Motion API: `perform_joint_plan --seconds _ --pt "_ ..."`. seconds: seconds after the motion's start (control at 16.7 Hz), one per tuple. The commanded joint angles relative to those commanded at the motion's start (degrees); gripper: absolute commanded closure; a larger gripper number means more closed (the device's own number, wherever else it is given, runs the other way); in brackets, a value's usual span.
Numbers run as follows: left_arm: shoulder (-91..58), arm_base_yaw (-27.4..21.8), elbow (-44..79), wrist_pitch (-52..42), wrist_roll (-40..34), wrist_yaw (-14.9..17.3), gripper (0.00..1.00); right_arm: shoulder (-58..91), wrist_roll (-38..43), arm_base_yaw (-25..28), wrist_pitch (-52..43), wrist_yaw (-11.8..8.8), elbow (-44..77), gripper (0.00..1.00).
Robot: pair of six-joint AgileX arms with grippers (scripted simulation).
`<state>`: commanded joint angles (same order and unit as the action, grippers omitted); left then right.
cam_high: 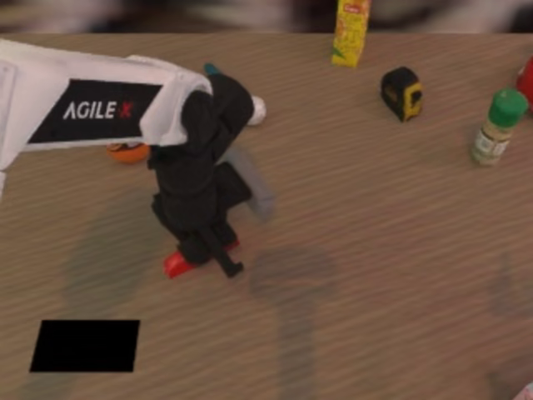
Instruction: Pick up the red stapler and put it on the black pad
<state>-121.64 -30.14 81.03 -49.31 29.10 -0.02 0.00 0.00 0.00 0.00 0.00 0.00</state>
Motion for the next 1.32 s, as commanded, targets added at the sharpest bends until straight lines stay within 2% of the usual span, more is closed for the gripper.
perform_joint_plan --seconds 0.54,1.02,1.32 --pt "0.24 -0.04 0.9 -0.96 0.17 -0.01 1.0 0.0 0.0 0.0 0.0 0.0 0.0 0.0" --pt "5.63 0.87 12.92 -19.09 -0.14 -0.06 1.0 0.0 0.0 0.0 0.0 0.0 0.0 0.0" --pt "6.26 0.68 13.89 -20.26 -0.12 -0.09 1.0 0.0 0.0 0.0 0.0 0.0 0.0 0.0"
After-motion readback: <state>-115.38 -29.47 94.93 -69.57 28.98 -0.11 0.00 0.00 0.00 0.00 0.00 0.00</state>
